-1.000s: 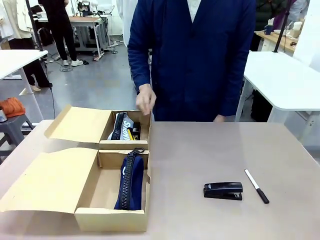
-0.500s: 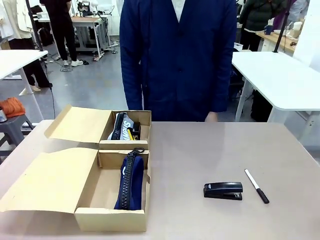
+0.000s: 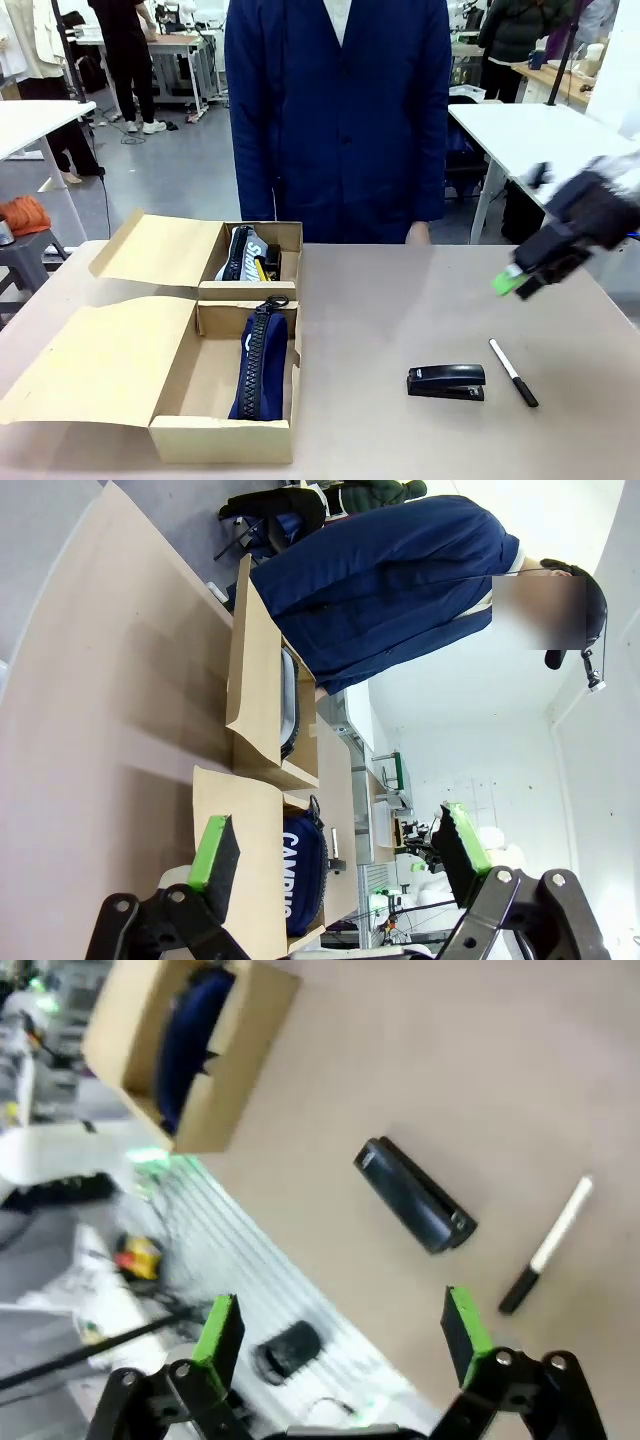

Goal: Place items inside the box.
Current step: Pick up a Pencil pouch or Stapler and place it inside the Mailer Box closest to the robot.

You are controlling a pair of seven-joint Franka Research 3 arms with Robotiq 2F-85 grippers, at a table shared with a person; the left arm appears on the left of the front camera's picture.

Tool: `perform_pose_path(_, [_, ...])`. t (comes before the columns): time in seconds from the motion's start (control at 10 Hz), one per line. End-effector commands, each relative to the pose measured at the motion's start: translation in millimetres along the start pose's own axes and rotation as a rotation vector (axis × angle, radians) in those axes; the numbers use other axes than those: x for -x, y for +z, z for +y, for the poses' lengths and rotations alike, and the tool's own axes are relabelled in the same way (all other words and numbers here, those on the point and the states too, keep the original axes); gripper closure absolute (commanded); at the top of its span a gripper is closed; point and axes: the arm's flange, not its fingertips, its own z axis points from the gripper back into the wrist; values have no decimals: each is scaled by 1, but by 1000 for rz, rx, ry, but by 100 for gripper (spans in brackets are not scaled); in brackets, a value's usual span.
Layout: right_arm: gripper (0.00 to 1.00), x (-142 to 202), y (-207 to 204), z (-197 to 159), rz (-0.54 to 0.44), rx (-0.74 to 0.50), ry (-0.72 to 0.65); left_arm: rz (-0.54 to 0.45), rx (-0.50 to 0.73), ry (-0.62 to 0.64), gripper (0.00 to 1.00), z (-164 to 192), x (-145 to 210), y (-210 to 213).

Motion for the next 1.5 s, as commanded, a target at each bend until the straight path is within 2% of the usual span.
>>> perform_pose_path(0.0, [0,-18,-31,10,163,352,7,-15,23,-16,0,-1,0,1])
perform_pose_path(0.1, [0,0,0,0,0,0,0,-15,23,-16,0,-1,0,1])
perform_pose_path(0.2, [0,0,0,0,0,0,0,-15,23,-16,0,-1,0,1])
perform_pose_path(0.3, [0,-21,-33,21,95,136,59,-15,23,-16,0,-1,0,1])
perform_pose_path(0.4, [0,-22,-47,37,245,252,251,-15,23,-16,0,-1,0,1])
perform_pose_path(0.5, [0,-23,-57,36,285,283,238,-15,23,-16,0,-1,0,1])
perform_pose_path(0.6, [0,-20,-59,34,257,260,312,-15,23,-16,0,-1,0,1])
perform_pose_path(0.7, [0,-11,-66,37,317,263,435,-15,23,-16,0,-1,0,1])
perform_pose_path(0.8, [0,13,-55,29,309,292,484,-15,23,-16,0,-1,0,1])
perform_pose_path(0.9, [0,55,-14,4,22,63,527,-15,23,-16,0,-1,0,1])
perform_pose_path(1.0, [0,92,13,-24,-118,-145,404,-15,23,-16,0,-1,0,1])
perform_pose_path(1.1, [0,139,33,-45,-322,-284,363,-15,23,-16,0,-1,0,1])
perform_pose_path(1.2, [0,193,47,-61,-590,-396,425,-15,23,-16,0,-1,0,1])
perform_pose_path(1.3, [0,248,48,-80,-878,-463,421,-15,23,-16,0,-1,0,1])
perform_pose_path(1.4, [0,285,37,-95,-1034,-478,314,-15,23,-16,0,-1,0,1])
